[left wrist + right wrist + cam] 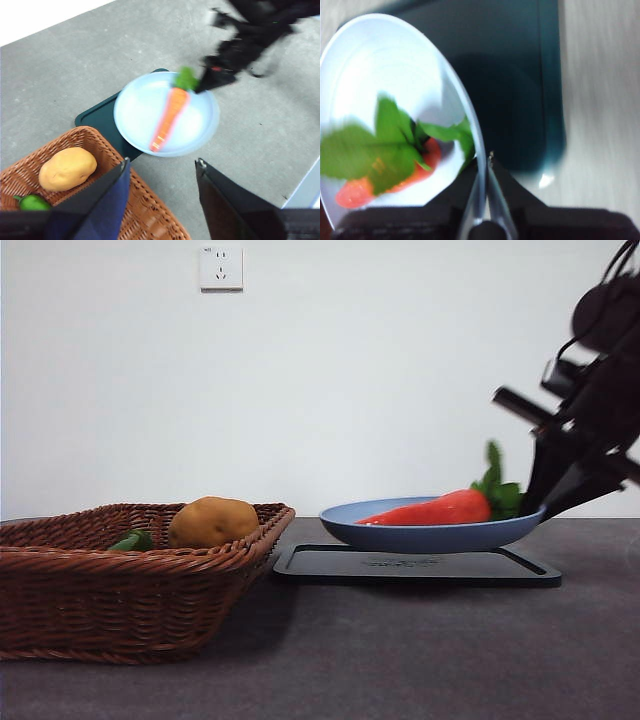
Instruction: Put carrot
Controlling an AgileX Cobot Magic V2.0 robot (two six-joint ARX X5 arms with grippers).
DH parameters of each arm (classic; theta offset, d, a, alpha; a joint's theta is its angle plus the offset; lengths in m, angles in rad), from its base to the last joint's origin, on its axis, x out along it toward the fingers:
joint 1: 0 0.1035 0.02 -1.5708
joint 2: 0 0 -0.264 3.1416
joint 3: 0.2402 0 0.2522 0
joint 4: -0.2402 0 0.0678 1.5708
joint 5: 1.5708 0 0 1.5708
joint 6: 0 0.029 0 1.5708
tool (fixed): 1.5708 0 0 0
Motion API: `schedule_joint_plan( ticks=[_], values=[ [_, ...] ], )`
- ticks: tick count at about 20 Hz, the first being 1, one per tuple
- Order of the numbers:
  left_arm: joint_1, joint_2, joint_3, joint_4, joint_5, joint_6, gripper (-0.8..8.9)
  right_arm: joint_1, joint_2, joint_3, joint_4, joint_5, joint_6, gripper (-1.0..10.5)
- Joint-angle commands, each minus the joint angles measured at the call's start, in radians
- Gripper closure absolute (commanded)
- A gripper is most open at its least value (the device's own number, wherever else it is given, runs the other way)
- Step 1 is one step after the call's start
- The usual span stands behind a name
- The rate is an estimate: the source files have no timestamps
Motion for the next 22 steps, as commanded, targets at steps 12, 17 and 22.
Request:
schedule_joint_plan(
  ticks=[12,17,22],
  values=[
    [-0.006,0.005,0.016,-0.012,-0.002,0.001,5.79,0.002,0.216,0.186,-0.01,0.074,0.022,7.5],
    [-0.006,0.006,0.016,0.059,-0.053,0.058,5.8,0.001,0.154,0.186,-0.102,0.076,-0.009,7.4],
    [-0.006,0.035,0.016,0.204,-0.232,0.163,5.83,0.008,-0.043,0.185,-0.299,0.077,-0.098,9.1]
  ],
)
